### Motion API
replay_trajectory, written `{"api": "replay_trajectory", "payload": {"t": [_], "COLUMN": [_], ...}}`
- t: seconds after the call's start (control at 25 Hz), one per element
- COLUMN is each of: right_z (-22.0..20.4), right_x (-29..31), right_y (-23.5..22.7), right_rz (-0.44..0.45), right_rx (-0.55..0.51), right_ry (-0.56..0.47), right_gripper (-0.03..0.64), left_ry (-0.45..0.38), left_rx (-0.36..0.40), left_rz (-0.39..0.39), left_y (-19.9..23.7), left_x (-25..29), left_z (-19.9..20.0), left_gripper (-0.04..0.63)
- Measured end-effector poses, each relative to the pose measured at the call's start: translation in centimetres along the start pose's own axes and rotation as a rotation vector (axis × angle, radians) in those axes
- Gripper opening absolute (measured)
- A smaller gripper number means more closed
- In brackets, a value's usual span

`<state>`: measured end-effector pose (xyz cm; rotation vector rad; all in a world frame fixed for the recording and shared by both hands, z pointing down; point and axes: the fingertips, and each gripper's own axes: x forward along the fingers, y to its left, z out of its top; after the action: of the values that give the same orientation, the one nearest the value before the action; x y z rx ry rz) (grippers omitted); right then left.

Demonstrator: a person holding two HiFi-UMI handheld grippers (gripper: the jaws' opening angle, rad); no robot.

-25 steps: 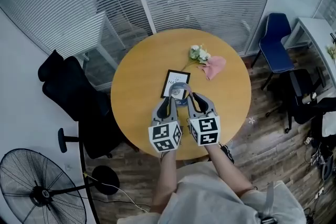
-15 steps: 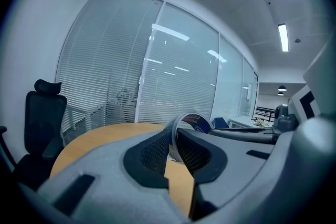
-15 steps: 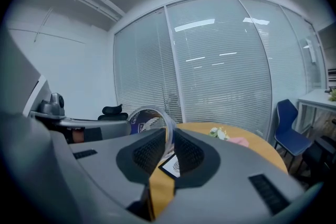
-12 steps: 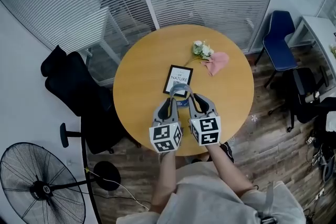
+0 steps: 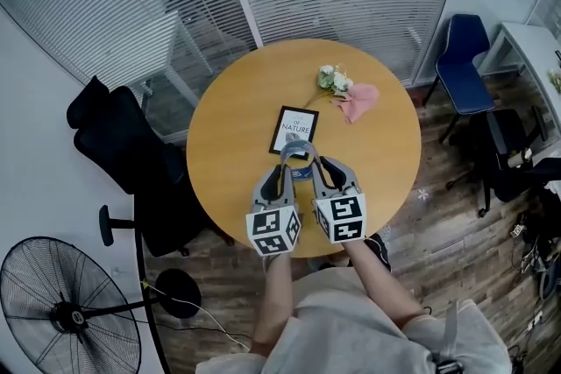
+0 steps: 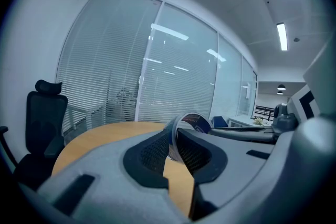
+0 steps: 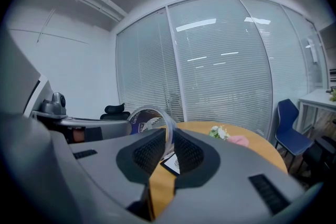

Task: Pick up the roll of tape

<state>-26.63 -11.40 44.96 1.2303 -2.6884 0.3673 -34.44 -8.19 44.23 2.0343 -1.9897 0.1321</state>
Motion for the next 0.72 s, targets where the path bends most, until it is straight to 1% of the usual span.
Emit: {"api": "replay_trajectory", "payload": {"t": [0.4, 0.72], "right_z": [0.0, 0.3], "right_x": [-1.1, -1.0], "right_y": [-1.4, -1.5], "right_rz": [-0.005, -0.002], "right_rx": [-0.006, 0.003], "right_ry": [-0.011, -0.008], "right_gripper": [0.043, 0.043], "left_ry": [-0.004, -0.006], "left_rx": [-0.007, -0.005], "left_rz": [-0.007, -0.001], "left_y": [-1.7, -1.8], "left_x": [0.0, 0.0], "left_z": [-0.6, -0.2], "left_gripper": [0.051, 0.051]}}
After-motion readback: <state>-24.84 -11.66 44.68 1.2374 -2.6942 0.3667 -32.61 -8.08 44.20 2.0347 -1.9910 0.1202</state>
